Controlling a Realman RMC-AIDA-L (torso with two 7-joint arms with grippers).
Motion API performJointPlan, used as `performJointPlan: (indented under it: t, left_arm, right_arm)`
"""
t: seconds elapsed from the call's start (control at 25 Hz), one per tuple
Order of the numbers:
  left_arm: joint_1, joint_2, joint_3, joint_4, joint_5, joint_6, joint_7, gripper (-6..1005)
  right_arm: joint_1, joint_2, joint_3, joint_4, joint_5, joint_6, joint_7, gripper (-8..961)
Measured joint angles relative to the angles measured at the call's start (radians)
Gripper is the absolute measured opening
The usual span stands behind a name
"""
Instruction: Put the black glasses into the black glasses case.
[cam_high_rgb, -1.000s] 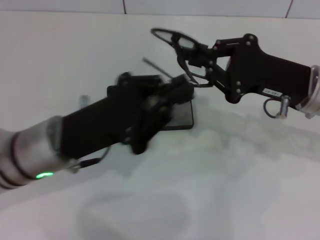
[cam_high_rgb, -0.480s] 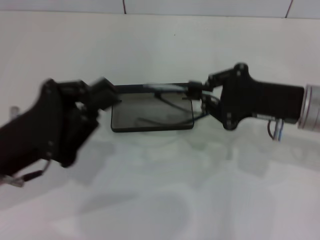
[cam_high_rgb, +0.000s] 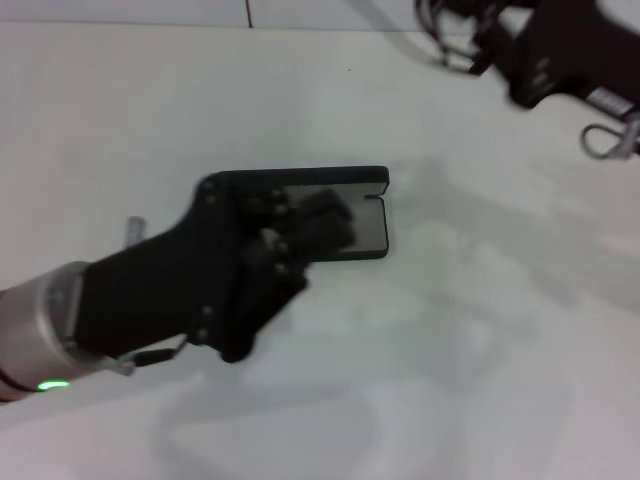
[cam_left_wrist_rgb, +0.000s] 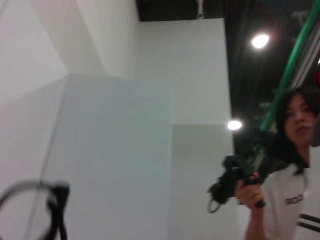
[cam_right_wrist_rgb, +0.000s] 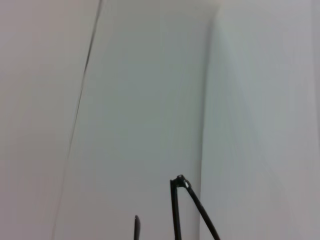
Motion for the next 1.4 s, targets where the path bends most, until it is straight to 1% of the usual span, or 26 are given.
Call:
performJointPlan:
  t: [0.08, 0.12, 0.16, 0.2, 0.28, 0.4, 0.56, 0.88, 1.0, 1.2, 1.24, 1.28, 1.4]
  left_arm:
    - [-0.024, -0.027, 0.001, -0.002, 0.022, 0.0, 0.0, 86]
    - [-0.024, -0.027, 0.001, -0.002, 0.022, 0.0, 0.0, 86]
    - [-0.036, -0.039, 0.003, -0.003, 0.03, 0.0, 0.0, 86]
    - [-0.043, -0.043, 0.004, -0.003, 0.034, 0.0, 0.0, 86]
    - [-0.052, -0.046, 0.006, -0.003, 0.038, 0.0, 0.0, 86]
    - [-0.054, -0.047, 0.007, -0.003, 0.039, 0.0, 0.0, 86]
    - [-0.048, -0.047, 0.007, -0.003, 0.039, 0.001, 0.0, 86]
    - [-0.047, -0.046, 0.011, -0.004, 0.059, 0.001, -0.003, 86]
    - [-0.053, -0.046, 0.023, 0.0, 0.069, 0.001, -0.012, 86]
    - [-0.062, -0.048, 0.059, 0.016, 0.078, 0.001, -0.015, 87]
    - [-0.062, -0.048, 0.059, 0.016, 0.078, 0.001, -0.015, 87]
    - [-0.071, -0.051, 0.079, 0.019, 0.077, 0.001, -0.016, 87]
    - [-0.074, -0.054, 0.086, 0.019, 0.073, 0.002, -0.016, 87]
  right_arm:
    - [0.05, -0.003, 0.056, 0.109, 0.043, -0.106, 0.063, 77]
    - [0.08, -0.004, 0.088, 0.165, 0.053, -0.154, 0.101, 77]
    - [0.098, -0.005, 0.11, 0.199, 0.053, -0.181, 0.125, 77]
    - [0.132, -0.009, 0.147, 0.259, 0.053, -0.229, 0.172, 77]
    - [0.166, -0.015, 0.18, 0.324, 0.051, -0.278, 0.238, 76]
    - [0.173, -0.02, 0.187, 0.345, 0.052, -0.319, 0.311, 76]
    - [0.167, -0.02, 0.193, 0.349, 0.059, -0.375, 0.385, 76]
    - [0.174, -0.004, 0.199, 0.371, 0.06, -0.471, 0.462, 76]
    - [0.2, 0.002, 0.199, 0.416, 0.061, -0.511, 0.486, 76]
    - [0.26, 0.004, 0.199, 0.518, 0.072, -0.596, 0.516, 76]
    - [0.263, 0.004, 0.199, 0.525, 0.074, -0.609, 0.524, 76]
    - [0.265, 0.004, 0.199, 0.528, 0.076, -0.616, 0.531, 76]
    - [0.265, 0.004, 0.199, 0.53, 0.084, -0.63, 0.545, 76]
